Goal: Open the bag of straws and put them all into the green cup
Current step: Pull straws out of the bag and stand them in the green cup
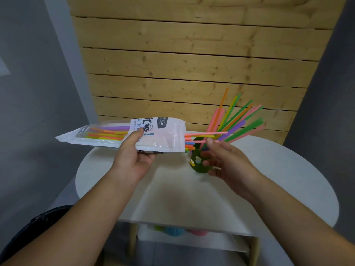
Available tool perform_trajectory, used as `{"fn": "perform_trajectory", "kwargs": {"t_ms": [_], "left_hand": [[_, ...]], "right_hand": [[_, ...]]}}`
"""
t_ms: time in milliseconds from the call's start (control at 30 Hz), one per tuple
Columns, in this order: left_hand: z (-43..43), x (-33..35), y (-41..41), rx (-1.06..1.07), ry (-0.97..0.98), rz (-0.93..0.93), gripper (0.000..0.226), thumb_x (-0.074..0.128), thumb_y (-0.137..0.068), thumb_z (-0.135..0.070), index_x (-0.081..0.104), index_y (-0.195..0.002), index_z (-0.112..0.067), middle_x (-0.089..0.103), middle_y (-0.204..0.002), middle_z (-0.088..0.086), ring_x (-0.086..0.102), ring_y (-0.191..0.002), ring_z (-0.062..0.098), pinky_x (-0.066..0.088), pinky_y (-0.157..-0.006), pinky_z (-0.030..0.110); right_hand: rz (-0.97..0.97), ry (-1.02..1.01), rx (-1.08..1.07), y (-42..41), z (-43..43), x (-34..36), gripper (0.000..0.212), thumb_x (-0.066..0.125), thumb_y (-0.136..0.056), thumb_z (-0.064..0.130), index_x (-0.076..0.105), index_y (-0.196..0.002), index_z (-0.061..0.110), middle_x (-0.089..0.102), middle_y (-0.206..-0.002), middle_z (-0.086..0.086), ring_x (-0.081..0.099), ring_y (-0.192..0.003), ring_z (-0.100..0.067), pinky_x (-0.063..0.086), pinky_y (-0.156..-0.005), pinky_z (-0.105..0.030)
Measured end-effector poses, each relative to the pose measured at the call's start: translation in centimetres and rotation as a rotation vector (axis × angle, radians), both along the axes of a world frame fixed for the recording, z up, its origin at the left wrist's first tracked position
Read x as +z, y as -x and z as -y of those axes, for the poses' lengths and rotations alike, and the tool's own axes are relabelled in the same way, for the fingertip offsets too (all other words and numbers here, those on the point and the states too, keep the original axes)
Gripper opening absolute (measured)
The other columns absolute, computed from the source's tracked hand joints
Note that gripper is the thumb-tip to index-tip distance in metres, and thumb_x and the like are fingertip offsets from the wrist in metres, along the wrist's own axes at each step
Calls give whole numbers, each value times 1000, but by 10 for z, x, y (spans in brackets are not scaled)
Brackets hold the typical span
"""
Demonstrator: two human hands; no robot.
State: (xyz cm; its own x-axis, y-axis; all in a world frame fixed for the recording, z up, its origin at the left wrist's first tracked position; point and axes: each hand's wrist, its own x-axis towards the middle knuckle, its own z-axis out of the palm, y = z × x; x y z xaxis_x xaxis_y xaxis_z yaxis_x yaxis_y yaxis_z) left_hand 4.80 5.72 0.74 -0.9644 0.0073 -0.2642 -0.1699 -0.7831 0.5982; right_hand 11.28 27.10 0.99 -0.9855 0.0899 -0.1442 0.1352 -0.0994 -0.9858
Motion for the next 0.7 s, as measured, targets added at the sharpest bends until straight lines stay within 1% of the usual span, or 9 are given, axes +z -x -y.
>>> {"fn": "perform_trajectory", "kwargs": {"t_ms": [100,200,267,333,400,500,533,633,700], "left_hand": [[-3,0,-2,-10,-6,5,17,68,-91,-8,69,-107,-13,79,-106,8,76,-97,23,59,-89,44],[-8,0,-5,-30,-3,10,14,69,-90,-8,70,-104,-12,79,-104,9,76,-97,25,59,-90,45],[-10,-2,-6,-37,2,12,14,69,-90,-8,70,-104,-12,79,-103,9,76,-92,25,59,-90,45],[-9,-3,-5,-33,-6,22,15,69,-90,-8,69,-104,-12,79,-101,9,77,-88,24,60,-88,44],[-7,-4,-3,-25,-13,26,15,69,-90,-8,69,-104,-12,80,-98,9,78,-84,24,62,-83,43],[-1,-5,1,-11,-22,22,12,67,-92,-8,68,-103,-11,80,-93,8,78,-79,24,64,-71,43],[1,-5,2,-1,-26,24,12,67,-92,-8,68,-103,-11,80,-91,8,78,-79,23,64,-70,42],[6,-8,6,21,-26,30,12,67,-92,-8,67,-103,-11,80,-91,7,78,-80,22,64,-75,42],[7,-11,7,24,-21,41,12,66,-92,-7,67,-104,-11,80,-91,7,77,-83,23,64,-71,43]], "right_hand": [[-1,-67,-19,1,20,-2,41,51,-96,52,65,-112,17,59,-85,-3,55,-76,-17,47,-65,-31],[-88,-9,-142,6,34,2,28,49,-99,46,69,-100,26,49,-70,-2,44,-65,-14,40,-57,-27],[-131,88,-205,9,39,4,29,50,-101,40,72,-96,22,49,-71,-6,41,-61,-13,36,-56,-28],[-152,185,-252,10,39,5,31,52,-100,36,71,-89,16,48,-66,-5,42,-58,-12,36,-57,-29],[-179,205,-300,11,36,8,32,52,-100,34,70,-87,12,53,-64,-4,46,-57,-11,41,-59,-29],[-246,95,-381,11,23,12,33,53,-100,33,73,-88,9,67,-72,-9,56,-59,-14,51,-62,-27],[-265,103,-397,10,18,14,32,53,-101,30,72,-86,8,69,-72,-9,59,-57,-14,53,-62,-26],[-255,263,-373,8,-1,17,25,54,-100,18,68,-87,2,72,-73,-10,70,-63,-15,58,-64,-22],[-204,401,-341,8,-13,18,19,56,-99,11,65,-89,-2,72,-76,-11,73,-68,-15,61,-69,-24]]}}
